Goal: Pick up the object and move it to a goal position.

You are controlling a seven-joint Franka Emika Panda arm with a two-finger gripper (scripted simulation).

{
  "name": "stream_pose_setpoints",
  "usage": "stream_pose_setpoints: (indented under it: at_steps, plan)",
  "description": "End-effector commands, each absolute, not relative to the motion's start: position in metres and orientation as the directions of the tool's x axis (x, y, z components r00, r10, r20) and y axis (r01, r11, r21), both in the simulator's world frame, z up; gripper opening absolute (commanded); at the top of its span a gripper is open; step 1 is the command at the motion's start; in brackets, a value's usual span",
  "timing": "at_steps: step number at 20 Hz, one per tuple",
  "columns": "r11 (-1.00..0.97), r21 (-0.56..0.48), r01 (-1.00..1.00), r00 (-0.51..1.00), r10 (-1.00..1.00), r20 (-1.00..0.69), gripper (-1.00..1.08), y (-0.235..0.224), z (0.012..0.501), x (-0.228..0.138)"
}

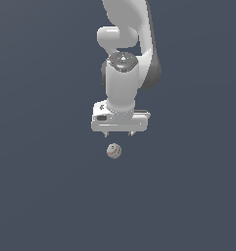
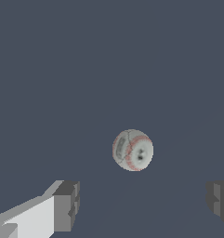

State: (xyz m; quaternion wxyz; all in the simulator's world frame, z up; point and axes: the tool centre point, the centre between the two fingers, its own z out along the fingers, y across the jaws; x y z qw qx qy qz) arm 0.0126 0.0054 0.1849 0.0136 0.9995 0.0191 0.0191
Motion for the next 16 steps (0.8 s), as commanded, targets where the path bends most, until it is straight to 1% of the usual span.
stream_pose_setpoints:
  at_steps: [1, 4, 10, 16]
  plan:
    - [-0.999, 0.028, 0.038, 0.999, 0.039, 0.038, 1.0, 0.005, 0.185, 0.013]
    - [-0.999, 0.022, 0.041, 0.998, 0.041, 0.04, 1.0, 0.01, 0.186, 0.013]
    - [-0.998, -0.007, 0.058, 0.997, 0.057, 0.052, 1.0, 0.033, 0.19, 0.012]
    - [-0.999, -0.007, 0.049, 0.997, 0.049, 0.051, 1.0, 0.032, 0.188, 0.012]
